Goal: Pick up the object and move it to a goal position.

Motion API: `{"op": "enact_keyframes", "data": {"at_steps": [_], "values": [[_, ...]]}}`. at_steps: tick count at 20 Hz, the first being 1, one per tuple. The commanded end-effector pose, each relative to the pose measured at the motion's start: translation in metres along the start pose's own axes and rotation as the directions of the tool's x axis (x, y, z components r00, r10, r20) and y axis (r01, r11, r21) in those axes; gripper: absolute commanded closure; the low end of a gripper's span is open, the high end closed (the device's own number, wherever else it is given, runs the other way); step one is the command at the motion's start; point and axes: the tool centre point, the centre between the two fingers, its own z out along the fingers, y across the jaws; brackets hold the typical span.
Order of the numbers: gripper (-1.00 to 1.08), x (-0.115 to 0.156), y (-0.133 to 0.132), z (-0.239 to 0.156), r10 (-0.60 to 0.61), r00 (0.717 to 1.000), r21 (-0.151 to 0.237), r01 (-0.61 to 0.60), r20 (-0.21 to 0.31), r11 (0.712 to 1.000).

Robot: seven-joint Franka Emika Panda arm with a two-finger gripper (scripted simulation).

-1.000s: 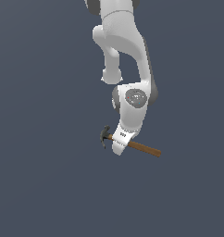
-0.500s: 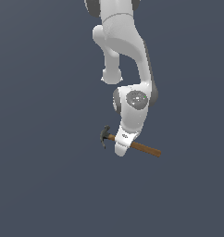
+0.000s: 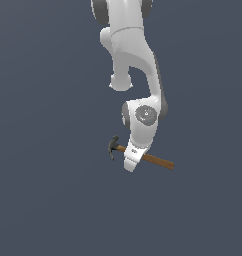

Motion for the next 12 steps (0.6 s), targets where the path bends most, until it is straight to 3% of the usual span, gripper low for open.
{"op": "enact_keyframes", "data": {"at_steps": [1, 6, 7, 12], "values": [[-0.92, -0.0003, -0.0002, 0.0114, -0.001, 1.000, 0.000, 0.001, 0.000, 1.000], [-0.92, 0.0005, 0.0008, 0.0182, -0.001, 1.000, 0.000, 0.001, 0.000, 1.000], [1.08, 0.0005, 0.0008, 0.0182, -0.001, 1.000, 0.000, 0.001, 0.000, 1.000], [1.08, 0.0005, 0.0008, 0.0182, -0.001, 1.000, 0.000, 0.001, 0.000, 1.000]]}}
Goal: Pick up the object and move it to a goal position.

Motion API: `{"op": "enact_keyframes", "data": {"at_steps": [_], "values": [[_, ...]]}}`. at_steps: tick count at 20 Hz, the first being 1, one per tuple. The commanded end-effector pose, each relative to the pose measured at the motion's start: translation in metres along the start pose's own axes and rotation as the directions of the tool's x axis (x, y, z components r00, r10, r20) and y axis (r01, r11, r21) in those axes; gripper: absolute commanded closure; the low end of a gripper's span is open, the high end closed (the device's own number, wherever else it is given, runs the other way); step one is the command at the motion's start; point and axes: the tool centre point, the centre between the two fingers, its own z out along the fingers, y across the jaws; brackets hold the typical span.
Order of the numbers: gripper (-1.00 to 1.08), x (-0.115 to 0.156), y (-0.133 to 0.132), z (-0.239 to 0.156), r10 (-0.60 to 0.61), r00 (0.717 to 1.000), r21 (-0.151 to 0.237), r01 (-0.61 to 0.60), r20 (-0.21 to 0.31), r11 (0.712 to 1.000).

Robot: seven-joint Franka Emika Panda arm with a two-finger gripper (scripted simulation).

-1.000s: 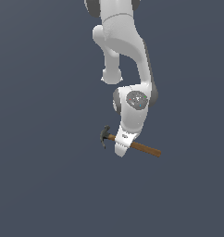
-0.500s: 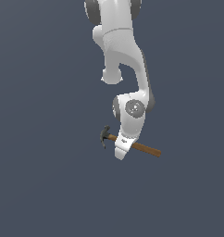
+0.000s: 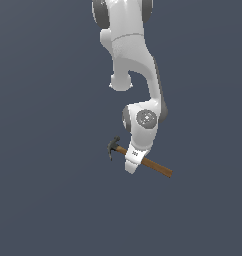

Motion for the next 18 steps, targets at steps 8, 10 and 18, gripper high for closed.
{"op": "enact_keyframes", "data": {"at_steps": [8, 10, 18], "values": [[1.08, 0.001, -0.002, -0.002, -0.003, 1.000, 0.001, 0.003, -0.001, 1.000], [1.08, 0.000, -0.002, -0.006, -0.003, 1.000, 0.001, 0.003, -0.001, 1.000], [1.08, -0.007, -0.008, -0.040, -0.002, 1.000, 0.000, 0.002, 0.001, 1.000]]}}
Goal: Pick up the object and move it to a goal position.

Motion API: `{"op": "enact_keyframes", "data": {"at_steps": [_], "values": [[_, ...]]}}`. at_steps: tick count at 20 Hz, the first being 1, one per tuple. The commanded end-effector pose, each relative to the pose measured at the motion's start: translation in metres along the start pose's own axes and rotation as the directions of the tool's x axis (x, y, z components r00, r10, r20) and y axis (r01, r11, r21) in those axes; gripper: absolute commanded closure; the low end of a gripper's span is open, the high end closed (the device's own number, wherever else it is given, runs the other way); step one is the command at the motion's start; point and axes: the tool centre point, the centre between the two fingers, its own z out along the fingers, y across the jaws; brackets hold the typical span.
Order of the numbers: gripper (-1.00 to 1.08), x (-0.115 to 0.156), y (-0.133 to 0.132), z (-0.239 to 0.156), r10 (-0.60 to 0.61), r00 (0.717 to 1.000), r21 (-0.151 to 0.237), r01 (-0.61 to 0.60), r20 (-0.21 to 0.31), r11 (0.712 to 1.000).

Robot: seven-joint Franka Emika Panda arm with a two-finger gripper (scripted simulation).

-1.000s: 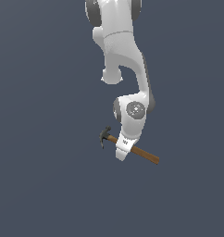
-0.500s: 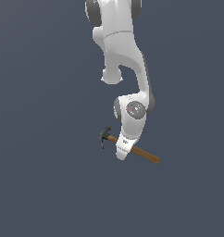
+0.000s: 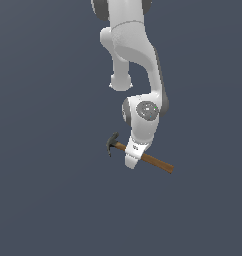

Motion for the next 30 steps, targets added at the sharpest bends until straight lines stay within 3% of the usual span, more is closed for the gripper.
{"op": "enact_keyframes", "data": {"at_steps": [1, 30], "values": [[1.08, -0.002, -0.001, -0.017, 0.000, 1.000, -0.004, 0.000, -0.002, 1.000], [1.08, -0.055, -0.047, -0.306, 0.005, 1.000, -0.005, -0.005, -0.002, 1.000]]}}
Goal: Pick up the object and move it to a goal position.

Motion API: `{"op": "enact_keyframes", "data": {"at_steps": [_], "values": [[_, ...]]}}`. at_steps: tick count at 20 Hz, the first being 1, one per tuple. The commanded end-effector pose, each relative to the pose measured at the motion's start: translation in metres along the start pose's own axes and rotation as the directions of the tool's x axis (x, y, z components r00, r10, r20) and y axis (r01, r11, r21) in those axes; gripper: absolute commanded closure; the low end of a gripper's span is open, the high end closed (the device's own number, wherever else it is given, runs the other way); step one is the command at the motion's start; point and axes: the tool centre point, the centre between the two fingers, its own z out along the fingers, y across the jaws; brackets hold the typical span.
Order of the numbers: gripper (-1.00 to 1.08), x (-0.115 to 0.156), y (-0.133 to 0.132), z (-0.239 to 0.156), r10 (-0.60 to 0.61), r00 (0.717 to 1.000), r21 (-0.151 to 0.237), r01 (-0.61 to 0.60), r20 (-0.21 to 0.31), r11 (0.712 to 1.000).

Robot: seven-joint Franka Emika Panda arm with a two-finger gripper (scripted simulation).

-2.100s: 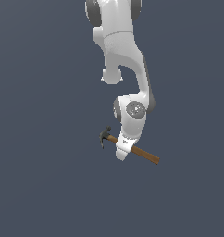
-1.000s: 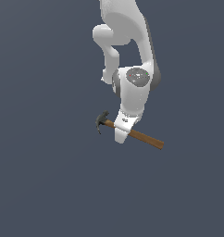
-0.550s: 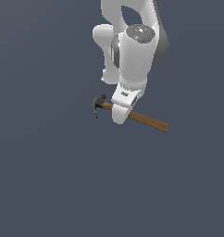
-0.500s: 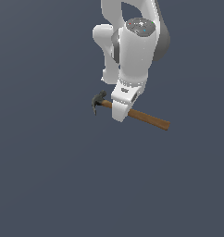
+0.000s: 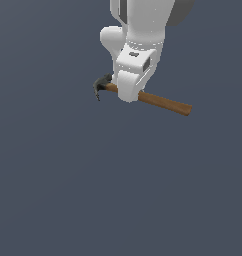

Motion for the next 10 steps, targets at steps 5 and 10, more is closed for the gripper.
{"op": "enact_keyframes", "data": {"at_steps": [5, 10], "values": [[1.08, -0.007, -0.004, -0.042, 0.001, 1.000, -0.002, -0.002, -0.001, 1.000], [1.08, -0.009, -0.005, -0.056, 0.003, 1.000, -0.003, -0.003, 0.000, 1.000]]}}
